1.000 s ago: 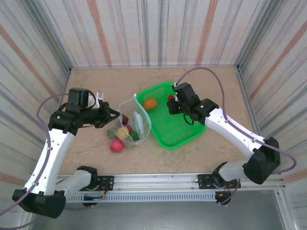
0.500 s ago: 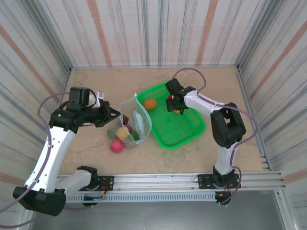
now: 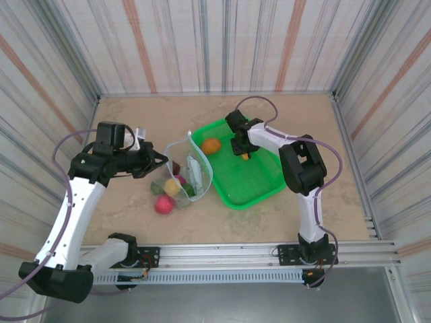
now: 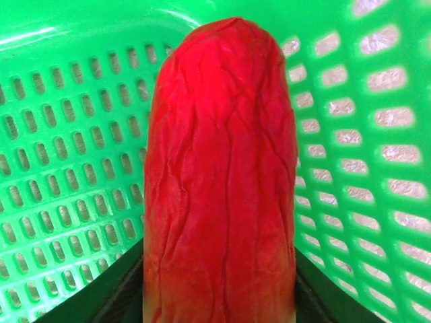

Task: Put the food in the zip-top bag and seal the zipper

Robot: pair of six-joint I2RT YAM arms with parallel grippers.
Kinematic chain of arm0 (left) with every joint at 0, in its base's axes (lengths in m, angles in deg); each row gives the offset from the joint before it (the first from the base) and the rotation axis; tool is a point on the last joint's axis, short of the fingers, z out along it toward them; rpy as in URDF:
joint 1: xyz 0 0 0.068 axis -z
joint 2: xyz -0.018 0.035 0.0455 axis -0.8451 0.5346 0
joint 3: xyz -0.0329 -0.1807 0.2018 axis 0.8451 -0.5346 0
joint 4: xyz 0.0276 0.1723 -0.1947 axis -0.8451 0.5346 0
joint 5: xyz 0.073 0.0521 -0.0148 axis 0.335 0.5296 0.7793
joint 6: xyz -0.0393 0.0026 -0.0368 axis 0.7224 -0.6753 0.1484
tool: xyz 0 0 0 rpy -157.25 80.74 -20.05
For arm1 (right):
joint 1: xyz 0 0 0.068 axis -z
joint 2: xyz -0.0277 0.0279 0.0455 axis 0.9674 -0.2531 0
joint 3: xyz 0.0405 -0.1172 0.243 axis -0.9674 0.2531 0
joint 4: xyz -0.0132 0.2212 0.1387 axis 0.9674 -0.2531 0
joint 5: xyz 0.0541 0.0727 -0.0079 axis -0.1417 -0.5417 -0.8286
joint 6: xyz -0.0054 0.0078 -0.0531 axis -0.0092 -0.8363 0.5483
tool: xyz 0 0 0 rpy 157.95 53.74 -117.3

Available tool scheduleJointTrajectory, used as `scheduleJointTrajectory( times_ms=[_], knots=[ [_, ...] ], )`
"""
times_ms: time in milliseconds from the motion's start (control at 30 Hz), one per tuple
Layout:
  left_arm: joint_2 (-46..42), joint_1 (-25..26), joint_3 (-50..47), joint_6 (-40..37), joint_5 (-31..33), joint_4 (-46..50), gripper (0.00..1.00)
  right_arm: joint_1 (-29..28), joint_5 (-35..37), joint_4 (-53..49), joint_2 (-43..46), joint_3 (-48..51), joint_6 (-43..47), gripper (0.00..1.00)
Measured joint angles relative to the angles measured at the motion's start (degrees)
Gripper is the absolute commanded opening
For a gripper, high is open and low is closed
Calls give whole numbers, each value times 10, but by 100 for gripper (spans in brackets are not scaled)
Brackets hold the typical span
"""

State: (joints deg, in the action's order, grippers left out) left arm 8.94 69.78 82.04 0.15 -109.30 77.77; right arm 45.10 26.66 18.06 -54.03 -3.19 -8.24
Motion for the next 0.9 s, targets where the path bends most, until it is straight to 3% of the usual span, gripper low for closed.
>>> scheduleJointTrajectory(
  times_ms=[333, 667, 900],
  knots=[
    [4, -1, 0, 0, 0, 0, 0, -2, -23, 25, 85, 76, -14, 33],
    [3, -1, 7, 0, 0, 2, 0, -52, -127, 57, 340, 202, -59, 29],
    [2, -1, 7, 4, -1, 2, 0, -103, -257, 95, 507, 233, -75, 30]
  ],
)
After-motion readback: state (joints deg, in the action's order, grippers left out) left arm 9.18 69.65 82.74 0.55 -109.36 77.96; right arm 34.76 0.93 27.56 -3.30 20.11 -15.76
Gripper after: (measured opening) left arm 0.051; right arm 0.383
